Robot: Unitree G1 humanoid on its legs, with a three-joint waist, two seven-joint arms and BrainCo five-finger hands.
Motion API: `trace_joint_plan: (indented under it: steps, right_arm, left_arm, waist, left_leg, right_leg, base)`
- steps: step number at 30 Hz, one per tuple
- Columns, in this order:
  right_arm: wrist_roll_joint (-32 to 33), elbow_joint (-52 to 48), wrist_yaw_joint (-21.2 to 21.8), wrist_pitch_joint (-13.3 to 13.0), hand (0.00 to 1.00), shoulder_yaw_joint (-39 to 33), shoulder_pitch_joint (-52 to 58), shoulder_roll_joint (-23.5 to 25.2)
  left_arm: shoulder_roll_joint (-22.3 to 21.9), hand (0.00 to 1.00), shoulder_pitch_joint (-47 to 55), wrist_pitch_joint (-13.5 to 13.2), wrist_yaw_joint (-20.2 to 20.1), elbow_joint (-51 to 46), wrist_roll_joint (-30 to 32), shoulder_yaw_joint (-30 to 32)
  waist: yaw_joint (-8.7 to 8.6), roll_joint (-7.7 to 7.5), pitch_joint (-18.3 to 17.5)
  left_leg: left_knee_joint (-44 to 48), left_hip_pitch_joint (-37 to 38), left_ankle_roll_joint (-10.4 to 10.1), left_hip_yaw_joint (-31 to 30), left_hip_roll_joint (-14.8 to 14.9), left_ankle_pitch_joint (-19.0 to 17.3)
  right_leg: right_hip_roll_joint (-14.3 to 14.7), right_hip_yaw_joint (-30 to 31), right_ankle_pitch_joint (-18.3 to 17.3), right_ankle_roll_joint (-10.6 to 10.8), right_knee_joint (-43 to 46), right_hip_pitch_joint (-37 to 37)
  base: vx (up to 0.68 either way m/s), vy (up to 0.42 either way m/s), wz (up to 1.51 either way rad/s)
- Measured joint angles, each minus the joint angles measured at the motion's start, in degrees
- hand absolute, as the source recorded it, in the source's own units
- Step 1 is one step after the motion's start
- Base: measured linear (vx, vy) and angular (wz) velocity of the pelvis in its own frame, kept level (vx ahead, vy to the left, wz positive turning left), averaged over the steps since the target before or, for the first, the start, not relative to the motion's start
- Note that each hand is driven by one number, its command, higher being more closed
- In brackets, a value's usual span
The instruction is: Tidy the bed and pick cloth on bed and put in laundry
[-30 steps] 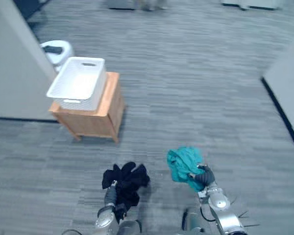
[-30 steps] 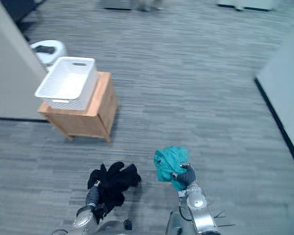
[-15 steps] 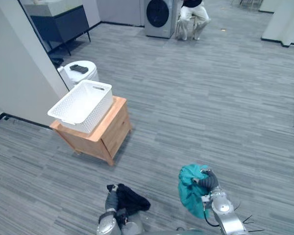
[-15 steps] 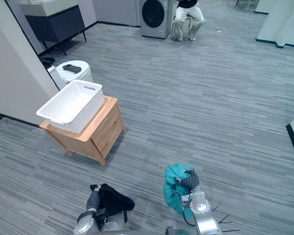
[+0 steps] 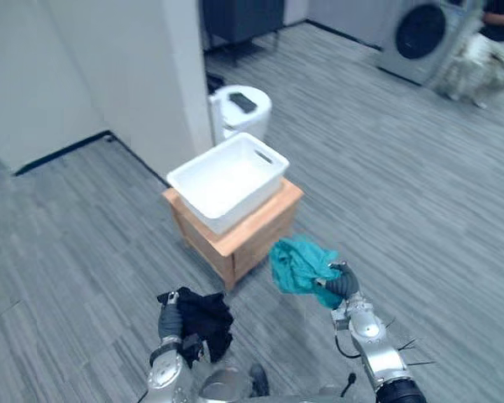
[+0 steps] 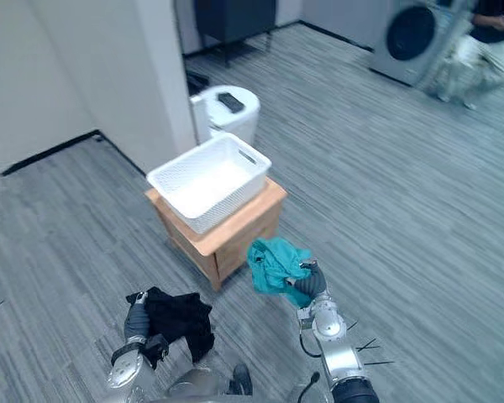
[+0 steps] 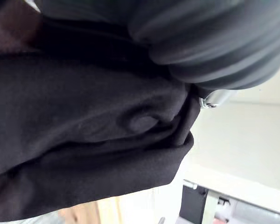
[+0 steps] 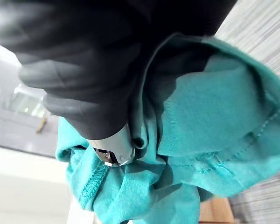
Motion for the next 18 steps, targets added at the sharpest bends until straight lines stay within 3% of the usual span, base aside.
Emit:
trace_joint_plan:
  steps: [2,3,5,8,10,11,12,13,14,15,16,17,18]
  right_arm:
    - [0.13,-0.19,0.11,-0.14,1.0,-0.15,0.21,-0.03]
    - [0.19,-0.56,0.1,-0.17,1.0,-0.39,0.6,-0.04]
    - [0.76,-2.13,0.08,-0.16,1.0,-1.91,2.44,0.06]
    - [1.43,-2.37,-0.3,-0.14,1.0,-4.77,3.99,0.58]
    - [2.51,-2.44,-0.39,-0.12,1.0,-5.55,5.43,0.73]
    - [3.04,-3.63,-0.38,-0.05,1.0,-5.58,6.37,1.61]
    - [3.17,-4.69,-0.38,-0.05,1.0,-5.52,6.82,2.14]
    - [3.53,-6.35,-0.38,-0.09,1.0,-4.9,7.2,3.13]
    - [3.54,-6.82,-0.35,-0.23,1.0,-3.01,6.47,3.29]
    - [3.54,-6.82,-0.34,-0.24,1.0,-2.14,5.85,3.35]
    - [3.54,-6.8,-0.22,-0.65,1.0,-0.62,4.94,2.86]
    - [3.54,-7.15,-0.22,-1.16,1.0,-0.28,4.21,2.48]
    - [3.54,-8.97,-0.24,-1.59,1.0,-0.22,3.82,1.68]
  left_arm:
    - [1.28,1.0,-0.72,-0.14,0.55,-0.21,0.69,-1.33]
    - [1.45,1.0,-1.11,-0.19,0.61,-0.18,1.06,-1.7]
    - [1.86,1.0,-2.89,-0.29,0.64,-0.15,1.13,-2.59]
    - [2.7,1.0,-4.74,-0.35,0.74,0.16,1.18,-3.69]
    - [3.23,1.0,-4.91,-0.63,0.76,1.08,1.69,-3.78]
    - [3.68,1.0,-3.94,-0.86,0.94,1.58,1.75,-2.99]
    - [3.82,1.0,-3.4,-0.89,0.96,1.59,1.76,-2.29]
    - [3.96,1.0,-1.61,-1.02,0.97,1.55,1.81,-0.47]
    - [3.96,1.0,1.24,-1.13,0.97,1.29,1.81,1.75]
    - [3.98,1.0,2.46,-1.18,0.98,1.12,1.8,2.65]
    - [2.76,1.0,4.36,-1.07,1.0,1.29,1.67,3.88]
    - [1.51,1.0,5.07,-1.0,0.97,1.28,1.67,3.79]
    - [-0.45,1.0,4.51,-0.88,0.81,1.3,1.64,3.86]
  waist:
    - [-1.95,0.23,-0.2]
    - [-2.11,0.23,-0.23]
    - [-1.88,0.13,-0.51]
    - [-1.92,0.3,-0.69]
    - [-1.86,0.05,-0.84]
    - [-1.48,-0.64,-1.31]
    - [-1.48,-0.96,-1.58]
    - [-1.64,-1.71,-2.77]
    - [-1.39,-2.42,-4.18]
    - [-1.39,-3.05,-4.6]
    - [-1.3,-2.98,-5.28]
    - [-1.58,-1.7,-5.08]
    - [-1.63,0.21,-4.15]
  left_leg:
    - [-0.55,0.79,-0.3,-8.19,-1.29,0.85]
    - [-0.64,0.78,-0.42,-10.07,-1.57,0.94]
    - [-0.95,0.73,-0.7,-18.06,-2.85,1.36]
    - [-2.09,2.28,-1.32,-27.73,-3.29,1.91]
    - [-2.38,4.72,-3.01,-32.48,-2.74,1.09]
    - [-2.31,6.61,-5.24,-33.61,-1.76,-0.2]
    - [-2.31,7.05,-6.1,-33.23,-1.16,-0.7]
    - [-2.01,7.86,-8.26,-30.15,0.33,-1.97]
    - [-0.5,8.37,-11.43,-26.23,2.0,-3.86]
    - [1.43,8.11,-12.85,-24.75,2.48,-4.79]
    - [10.03,5.23,-14.18,-20.21,4.46,-6.99]
    - [19.57,1.55,-14.14,-15.19,7.85,-7.85]
    - [32.36,-2.87,-12.91,-5.2,14.78,-7.52]
  right_leg:
    - [-0.28,0.49,-5.11,-3.86,-12.72,-3.76]
    - [0.14,2.06,-5.5,-4.05,-17.97,-4.29]
    - [1.81,11.63,-4.82,-4.32,-38.59,-4.76]
    - [0.66,19.99,-0.86,-5.76,-47.63,-6.46]
    - [-0.13,21.15,0.06,-7.27,-47.42,-6.14]
    - [-0.21,20.73,1.11,-8.49,-47.4,-5.51]
    - [-0.15,20.37,1.97,-8.16,-47.73,-5.15]
    - [0.37,18.33,5.46,-5.16,-49.21,-4.16]
    - [2.93,16.73,12.48,-5.96,-51.67,-3.54]
    - [3.86,16.34,15.49,-6.68,-52.29,-2.99]
    - [5.5,14.04,12.89,-6.13,-52.68,-1.0]
    - [7.21,13.14,11.59,-6.8,-54.56,1.15]
    - [10.36,11.52,10.4,-8.15,-57.79,5.11]
  base:
    - [0.27,-0.04,1.84]
    - [0.23,-0.083,1.74]
    - [0.25,-0.119,1.62]
    - [0.24,-0.192,1.71]
    - [0.26,-0.277,1.43]
    - [0.22,-0.239,0.93]
    - [0.34,-0.336,0.96]
    - [0.28,-0.26,0.56]
    - [0.34,-0.324,0.38]
    - [0.3,-0.316,-0.06]
    - [0.26,-0.29,-0.14]
    - [0.37,-0.41,-0.11]
    - [0.29,-0.308,-0.08]
